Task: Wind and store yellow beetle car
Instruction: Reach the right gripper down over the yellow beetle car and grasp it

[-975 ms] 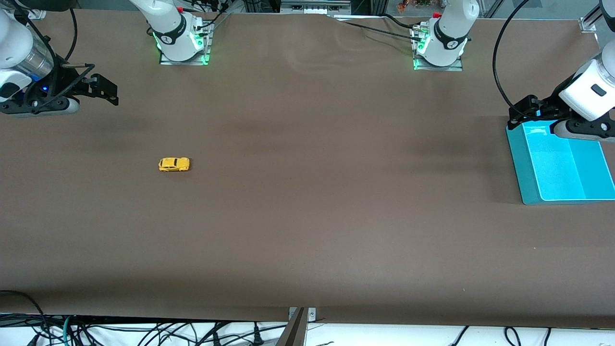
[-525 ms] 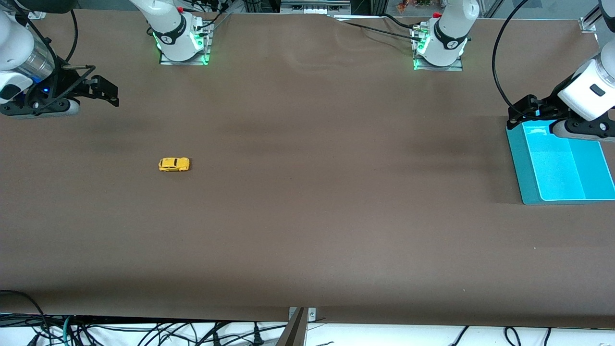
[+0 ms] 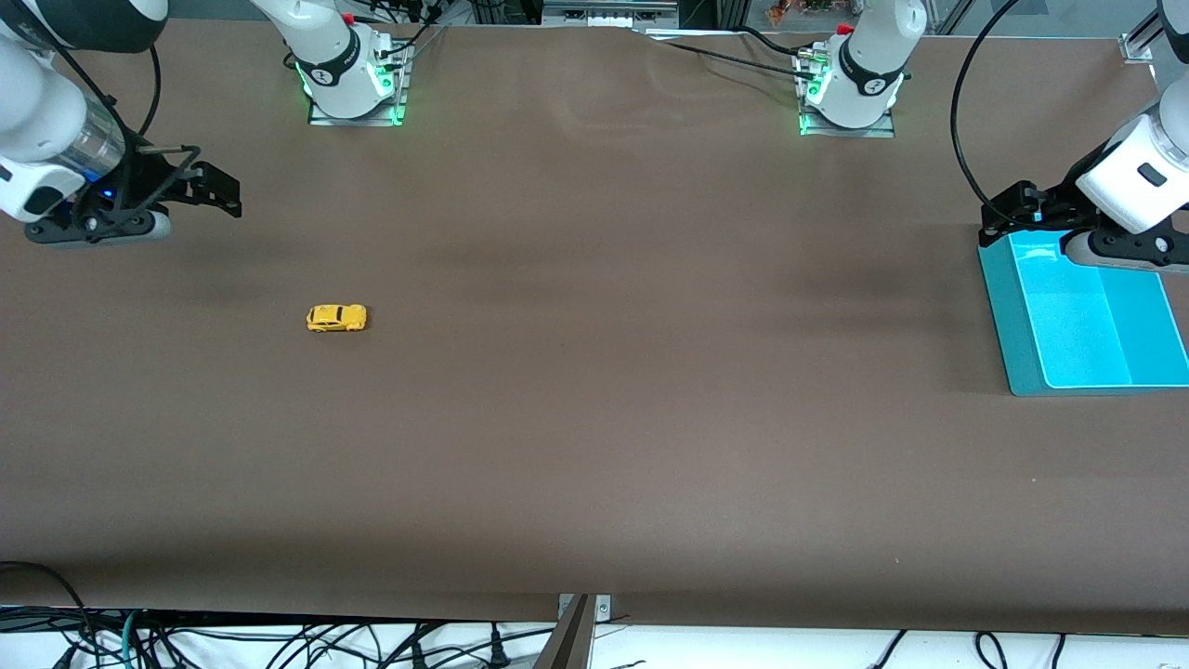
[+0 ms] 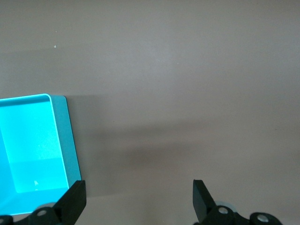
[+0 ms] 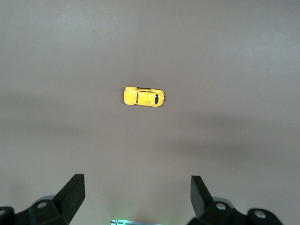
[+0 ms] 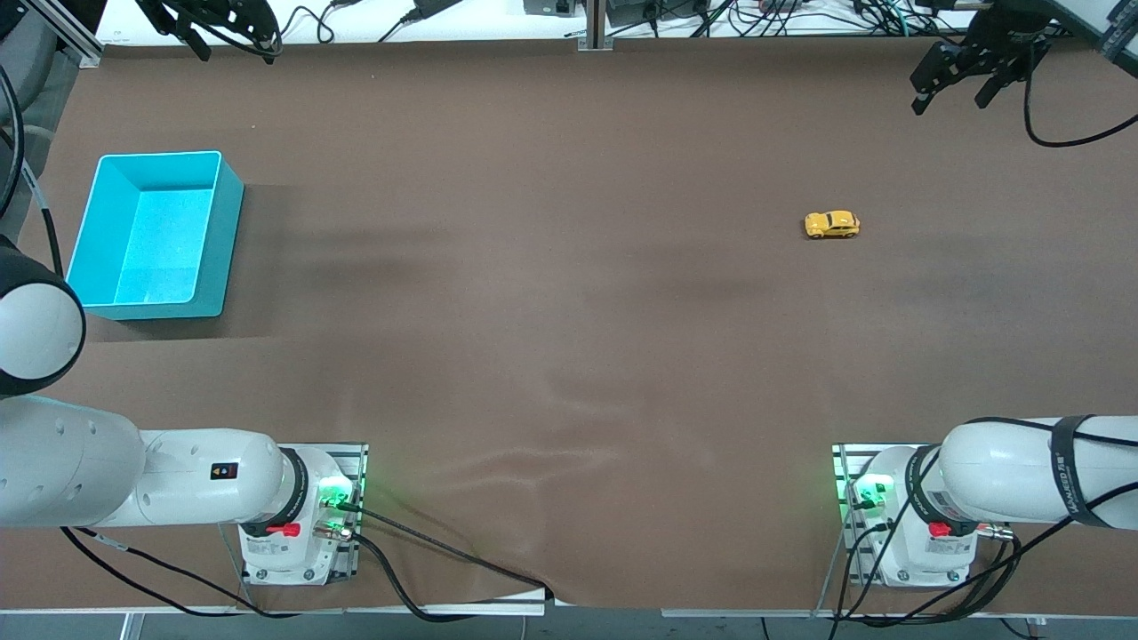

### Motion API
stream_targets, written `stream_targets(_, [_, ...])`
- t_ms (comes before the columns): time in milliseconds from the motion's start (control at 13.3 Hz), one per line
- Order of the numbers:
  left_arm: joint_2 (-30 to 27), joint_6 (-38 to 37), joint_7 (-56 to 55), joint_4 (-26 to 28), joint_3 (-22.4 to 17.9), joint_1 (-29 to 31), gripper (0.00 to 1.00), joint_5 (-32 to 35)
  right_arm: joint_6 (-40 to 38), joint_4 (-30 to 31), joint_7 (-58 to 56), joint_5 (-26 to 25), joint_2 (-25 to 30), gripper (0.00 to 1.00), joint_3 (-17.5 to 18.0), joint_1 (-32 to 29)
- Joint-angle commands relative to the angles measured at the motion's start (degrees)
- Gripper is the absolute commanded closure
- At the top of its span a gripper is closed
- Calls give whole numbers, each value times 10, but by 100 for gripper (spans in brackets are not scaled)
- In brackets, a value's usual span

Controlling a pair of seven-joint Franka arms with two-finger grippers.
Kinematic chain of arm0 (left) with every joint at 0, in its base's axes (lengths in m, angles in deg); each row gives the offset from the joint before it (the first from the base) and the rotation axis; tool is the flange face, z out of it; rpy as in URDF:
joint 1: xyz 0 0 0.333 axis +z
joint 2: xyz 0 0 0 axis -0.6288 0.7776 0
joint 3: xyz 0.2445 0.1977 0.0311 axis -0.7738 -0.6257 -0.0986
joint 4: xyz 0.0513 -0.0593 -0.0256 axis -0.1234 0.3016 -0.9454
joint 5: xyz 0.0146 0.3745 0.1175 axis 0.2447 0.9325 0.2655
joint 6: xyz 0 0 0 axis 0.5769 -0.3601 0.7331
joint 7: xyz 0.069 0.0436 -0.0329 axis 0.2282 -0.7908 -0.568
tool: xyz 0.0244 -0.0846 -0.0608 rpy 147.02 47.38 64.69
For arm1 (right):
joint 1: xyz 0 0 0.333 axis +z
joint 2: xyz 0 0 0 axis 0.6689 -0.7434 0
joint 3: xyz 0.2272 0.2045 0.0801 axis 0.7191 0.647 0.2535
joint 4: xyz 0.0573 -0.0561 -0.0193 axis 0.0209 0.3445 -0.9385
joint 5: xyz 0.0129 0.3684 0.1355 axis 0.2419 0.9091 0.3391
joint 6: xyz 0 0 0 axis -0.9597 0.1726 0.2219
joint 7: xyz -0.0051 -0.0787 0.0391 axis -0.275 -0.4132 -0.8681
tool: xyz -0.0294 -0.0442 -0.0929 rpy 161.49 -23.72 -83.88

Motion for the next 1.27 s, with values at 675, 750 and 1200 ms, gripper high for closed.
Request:
stream_targets(675, [5, -12, -7, -14, 3, 3, 0, -9, 260, 210, -210, 0, -31, 0, 25, 8])
stream_targets(750, [5, -12, -7, -14, 3, 3, 0, -9, 299, 234, -241, 0, -40, 0, 26, 8])
stream_targets(1200, [5, -12, -7, -14, 3, 3, 0, -8, 477, 302, -557, -1, -106, 0, 29, 7])
